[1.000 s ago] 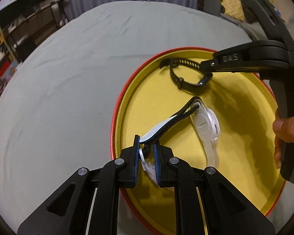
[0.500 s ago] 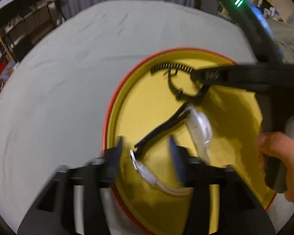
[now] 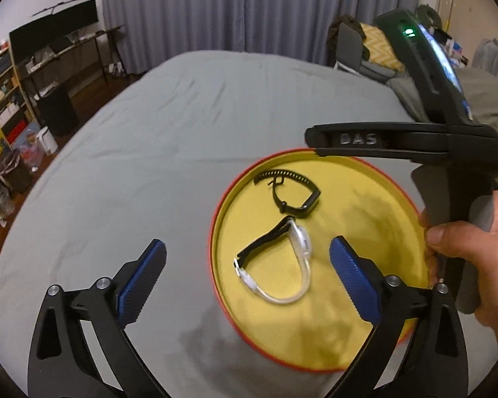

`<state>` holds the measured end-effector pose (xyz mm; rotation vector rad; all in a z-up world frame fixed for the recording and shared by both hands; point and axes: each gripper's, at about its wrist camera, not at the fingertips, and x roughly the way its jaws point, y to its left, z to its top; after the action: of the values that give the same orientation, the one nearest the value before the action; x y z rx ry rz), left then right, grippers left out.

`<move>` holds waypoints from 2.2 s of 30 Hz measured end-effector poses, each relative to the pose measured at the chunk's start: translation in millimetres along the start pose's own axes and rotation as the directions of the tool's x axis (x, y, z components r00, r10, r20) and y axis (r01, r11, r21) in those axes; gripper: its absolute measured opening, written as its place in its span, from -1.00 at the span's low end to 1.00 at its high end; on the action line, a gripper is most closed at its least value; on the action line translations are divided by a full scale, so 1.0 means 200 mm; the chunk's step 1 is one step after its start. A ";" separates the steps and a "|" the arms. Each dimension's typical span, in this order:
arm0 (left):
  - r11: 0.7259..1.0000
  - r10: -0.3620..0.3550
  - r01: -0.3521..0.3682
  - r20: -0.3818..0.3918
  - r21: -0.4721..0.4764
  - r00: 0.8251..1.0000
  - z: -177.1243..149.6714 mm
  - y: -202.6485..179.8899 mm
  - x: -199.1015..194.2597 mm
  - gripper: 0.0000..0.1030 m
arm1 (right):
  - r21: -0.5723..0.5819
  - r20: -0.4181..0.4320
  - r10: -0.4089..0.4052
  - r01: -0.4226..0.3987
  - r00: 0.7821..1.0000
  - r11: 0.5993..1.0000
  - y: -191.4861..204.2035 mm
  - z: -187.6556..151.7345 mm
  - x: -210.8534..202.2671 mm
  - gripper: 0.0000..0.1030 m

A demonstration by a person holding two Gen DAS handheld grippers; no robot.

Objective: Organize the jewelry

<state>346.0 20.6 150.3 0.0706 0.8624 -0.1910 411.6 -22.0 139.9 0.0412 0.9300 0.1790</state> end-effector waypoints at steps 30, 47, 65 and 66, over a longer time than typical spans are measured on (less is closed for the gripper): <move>0.990 -0.140 0.136 -0.236 -0.031 0.962 -1.18 -0.65 -0.54 0.90 | -0.204 -0.141 0.040 -0.068 0.989 0.977 -0.05 -1.36 -0.95 0.84; 0.957 -0.058 0.149 -0.337 0.250 0.940 -1.49 -0.87 -0.27 0.90 | -0.200 -0.264 0.112 -0.168 0.958 0.965 -0.13 -1.78 -0.67 0.84; 0.920 -0.127 0.223 -0.293 0.323 0.948 -1.51 -0.86 -0.26 0.90 | -0.158 -0.335 0.100 -0.160 0.937 0.974 -0.14 -1.83 -0.49 0.85; 0.918 -0.127 0.225 -0.295 0.326 0.947 -1.51 -0.86 -0.26 0.90 | -0.160 -0.330 0.098 -0.158 0.939 0.974 -0.14 -1.83 -0.49 0.83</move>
<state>53.6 -98.7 -4.1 0.3660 1.0989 -0.5192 64.9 -81.2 -4.9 -0.1028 1.2334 0.4020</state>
